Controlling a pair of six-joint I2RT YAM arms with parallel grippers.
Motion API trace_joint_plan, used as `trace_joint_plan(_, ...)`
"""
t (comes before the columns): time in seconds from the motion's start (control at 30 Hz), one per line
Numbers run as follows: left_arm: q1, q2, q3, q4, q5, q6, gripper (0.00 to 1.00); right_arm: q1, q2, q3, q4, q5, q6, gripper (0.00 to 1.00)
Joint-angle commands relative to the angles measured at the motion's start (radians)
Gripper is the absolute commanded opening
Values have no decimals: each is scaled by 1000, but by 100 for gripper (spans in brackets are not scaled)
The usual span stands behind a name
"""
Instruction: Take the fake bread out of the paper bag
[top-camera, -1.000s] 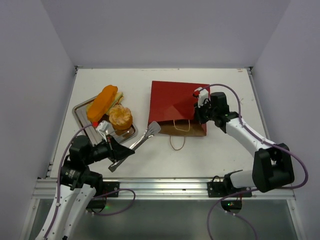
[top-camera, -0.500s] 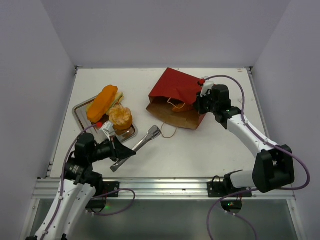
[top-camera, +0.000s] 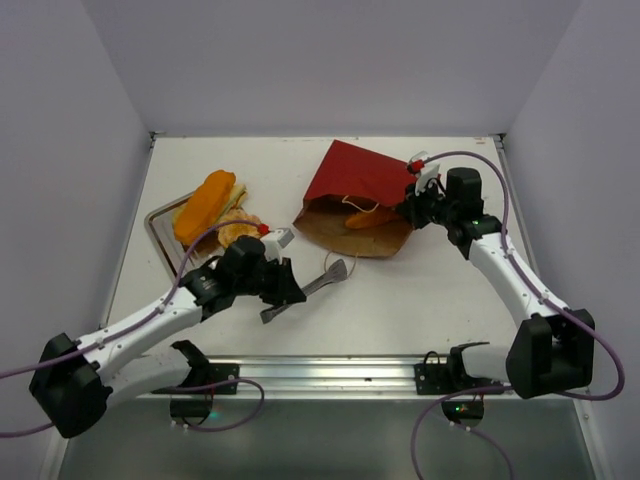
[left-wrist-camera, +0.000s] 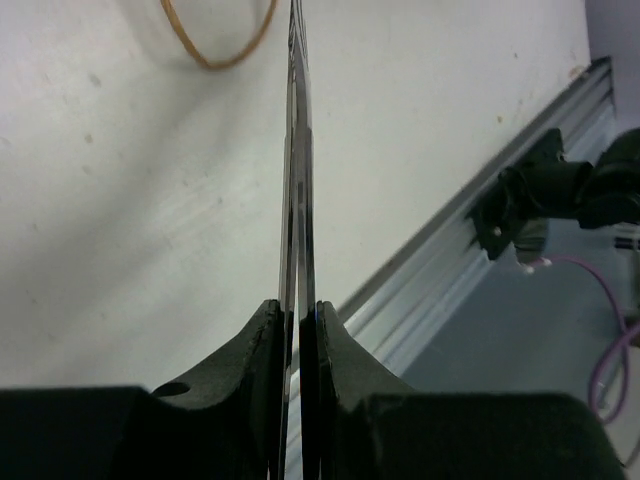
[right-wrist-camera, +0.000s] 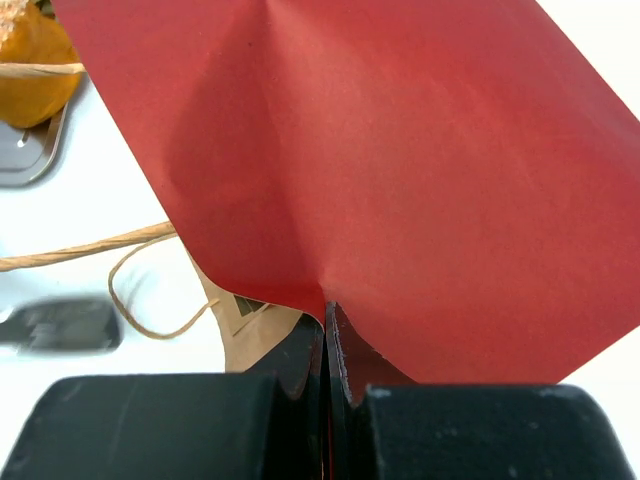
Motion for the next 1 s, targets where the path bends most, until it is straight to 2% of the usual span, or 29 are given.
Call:
trace_joint_plan(0.0,-52,91,152,78,-263,154,0,-23,-39,25,-30,-107,-55,0)
trace_joint_plan(0.13,-80,138,212,101,-317,275,0,-34,-46,19,-31,-128,-67,0)
trace_joint_plan(0.37,-113,211,228,192,-381,484,0,-35,-40,17,-39,-145,-79,0)
trace_joint_plan(0.6,-118,262,215,298,-448,704,11,-44,-36,22,-56,-150,-95,0)
trace_joint_plan(0.73,-118,299,228,369,-474,760,14,-46,-33,22,-59,-153,-98,0)
trace_joint_plan(0.97,-117,374,246,408,-420,815,30,-49,-28,22,-61,-156,-98,0)
